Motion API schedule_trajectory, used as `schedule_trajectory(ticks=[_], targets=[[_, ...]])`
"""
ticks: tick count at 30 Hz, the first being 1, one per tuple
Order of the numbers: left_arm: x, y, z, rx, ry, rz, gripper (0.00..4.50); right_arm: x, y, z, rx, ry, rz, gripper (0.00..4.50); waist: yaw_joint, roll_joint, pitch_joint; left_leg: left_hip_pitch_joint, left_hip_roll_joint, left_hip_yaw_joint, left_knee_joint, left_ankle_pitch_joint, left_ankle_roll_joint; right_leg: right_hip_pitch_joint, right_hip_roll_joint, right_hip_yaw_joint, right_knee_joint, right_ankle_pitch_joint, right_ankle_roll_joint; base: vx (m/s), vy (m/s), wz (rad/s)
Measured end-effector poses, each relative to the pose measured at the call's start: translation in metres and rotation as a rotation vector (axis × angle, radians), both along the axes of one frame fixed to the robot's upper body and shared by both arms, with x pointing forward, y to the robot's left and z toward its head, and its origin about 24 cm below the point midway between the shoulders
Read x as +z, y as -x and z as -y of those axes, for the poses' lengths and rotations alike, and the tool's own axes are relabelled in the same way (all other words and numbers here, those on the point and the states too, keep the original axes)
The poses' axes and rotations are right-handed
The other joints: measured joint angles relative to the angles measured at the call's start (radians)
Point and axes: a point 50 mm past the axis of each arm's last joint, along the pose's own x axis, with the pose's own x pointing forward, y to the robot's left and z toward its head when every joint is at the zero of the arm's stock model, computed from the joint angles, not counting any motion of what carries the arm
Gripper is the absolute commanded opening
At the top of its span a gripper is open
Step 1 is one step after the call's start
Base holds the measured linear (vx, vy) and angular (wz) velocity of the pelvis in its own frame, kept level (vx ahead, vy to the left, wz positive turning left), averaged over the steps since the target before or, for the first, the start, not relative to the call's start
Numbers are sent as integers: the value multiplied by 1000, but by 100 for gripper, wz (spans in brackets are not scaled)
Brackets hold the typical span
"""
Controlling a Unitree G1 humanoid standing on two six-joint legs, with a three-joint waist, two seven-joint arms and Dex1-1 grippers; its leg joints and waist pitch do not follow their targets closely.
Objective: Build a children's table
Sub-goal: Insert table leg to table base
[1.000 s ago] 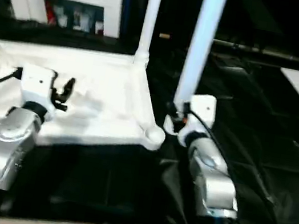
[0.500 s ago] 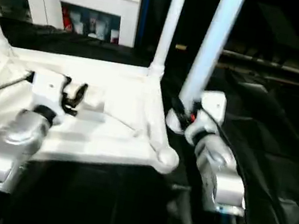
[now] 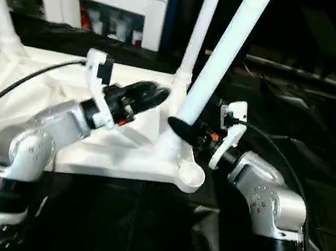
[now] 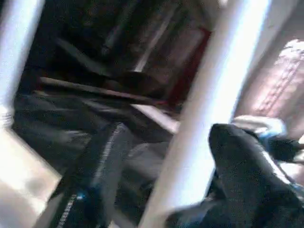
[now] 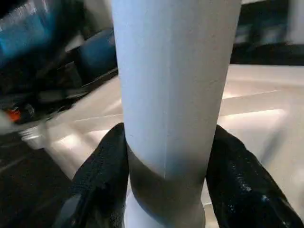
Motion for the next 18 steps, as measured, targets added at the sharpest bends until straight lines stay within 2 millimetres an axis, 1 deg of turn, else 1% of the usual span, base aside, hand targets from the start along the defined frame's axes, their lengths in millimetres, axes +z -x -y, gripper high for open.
schedule_trajectory(ticks=[1,3,5,6,7,8,10,12,13,14,18], targets=[[3,0,3,-28,16,-3,341,1,1,1,21,5,-3,186,1,0,0,1,3,6,-2,4,0,0,-1,0,0,0,0,-54,-21,13],[10,-3,10,-68,38,0,361,1,6,3,70,30,-11,186,5,-1,0,2,6,11,-4,7,0,3,-1,0,1,1,1,0,0,0],[14,-5,12,-85,37,3,367,-1,10,0,111,36,-22,186,6,-1,0,3,7,12,-6,11,-1,3,-2,0,0,2,3,0,0,0],[13,-5,13,-91,36,-2,385,-3,12,-1,126,31,-35,186,6,-1,0,2,7,12,-8,14,0,3,-2,0,0,2,4,0,0,0],[12,-4,14,-109,43,-18,385,-5,14,-1,136,30,-47,186,6,-1,0,2,7,12,-9,18,1,3,-2,-1,0,3,4,0,0,0],[12,-3,16,-133,53,-32,403,-6,15,0,143,35,-57,186,6,-1,0,0,7,12,-10,20,0,1,-2,-1,0,3,4,0,0,0],[11,-1,18,-165,66,-51,406,-5,16,0,151,42,-60,186,5,-1,0,-2,7,12,-11,20,-1,0,-2,-2,0,4,4,0,0,0],[11,3,21,-218,69,-62,429,-2,17,-2,166,46,-44,186,6,-1,0,-2,8,11,-12,21,-2,0,-2,-3,0,5,5,0,0,0],[11,4,22,-235,66,-64,429,-1,18,-2,171,46,-40,186,6,-1,0,-2,8,11,-13,22,-2,0,-2,-3,0,5,5,0,0,0],[11,5,23,-253,61,-64,446,0,18,-3,181,46,-38,186,6,-1,0,-2,8,11,-14,22,-2,0,-2,-4,0,5,5,0,0,0],[9,7,26,-275,44,-70,449,-2,20,-5,206,52,-45,186,10,-1,0,-4,8,11,-21,24,-3,-1,-2,-5,-3,4,5,0,0,0]])
